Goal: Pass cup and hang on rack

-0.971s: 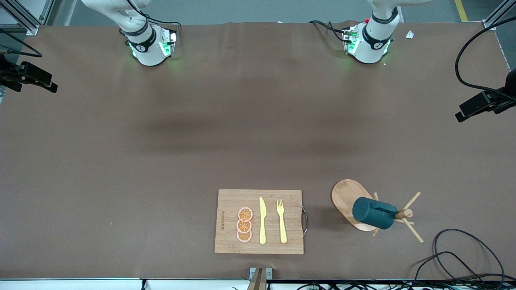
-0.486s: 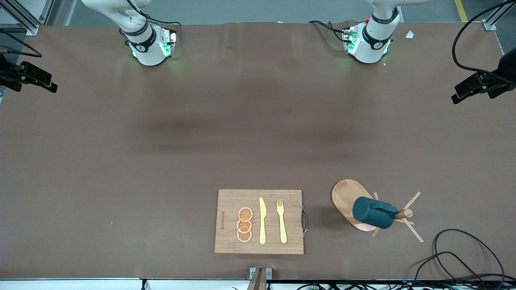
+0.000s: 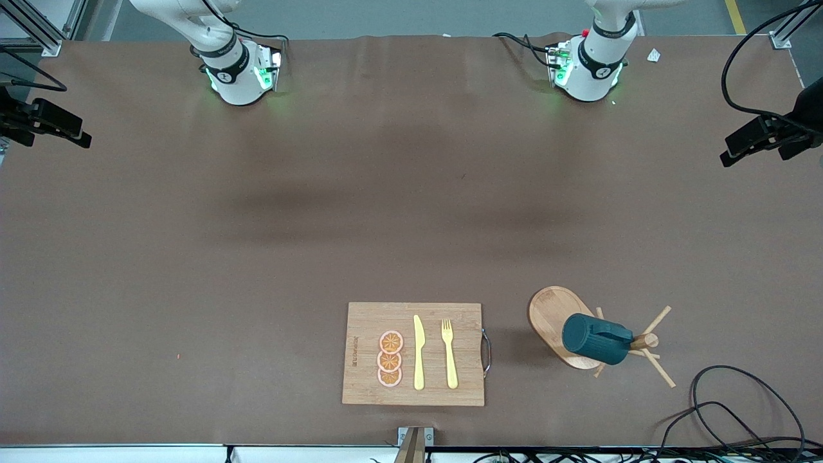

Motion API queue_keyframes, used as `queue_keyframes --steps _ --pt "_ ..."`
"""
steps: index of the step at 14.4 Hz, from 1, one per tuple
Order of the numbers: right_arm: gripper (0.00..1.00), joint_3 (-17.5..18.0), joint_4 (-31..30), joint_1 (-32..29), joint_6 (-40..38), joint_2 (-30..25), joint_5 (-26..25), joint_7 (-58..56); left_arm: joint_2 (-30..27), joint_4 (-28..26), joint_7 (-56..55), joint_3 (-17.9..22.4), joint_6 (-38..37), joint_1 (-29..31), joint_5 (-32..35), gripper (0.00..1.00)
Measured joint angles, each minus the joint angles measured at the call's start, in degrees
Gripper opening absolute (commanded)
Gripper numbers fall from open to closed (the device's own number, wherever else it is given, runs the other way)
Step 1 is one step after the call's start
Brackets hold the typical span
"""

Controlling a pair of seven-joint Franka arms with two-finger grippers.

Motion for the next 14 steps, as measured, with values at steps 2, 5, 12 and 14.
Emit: queue_keyframes --steps 2,5,12,14 --pt "1.00 0.00 0.00 0.00 0.00 0.00 0.00 0.00 0.36 -1.06 0.01 -0.32 0.14 0.00 0.00 1.00" --pt "1.00 -0.01 0.00 0.00 0.00 0.00 0.00 0.00 0.45 -1.77 0.04 -0.72 -0.05 -0.02 0.00 1.00" --pt "1.00 -0.02 0.00 0.00 0.00 0.00 0.00 0.00 -1.97 -1.71 -1.19 -2.77 -1.72 -0.05 1.71 1.00" --pt "1.00 -0.02 0.00 0.00 0.00 0.00 0.00 0.00 -2.15 -1.36 0.62 -2.72 -1.72 0.08 1.72 1.00"
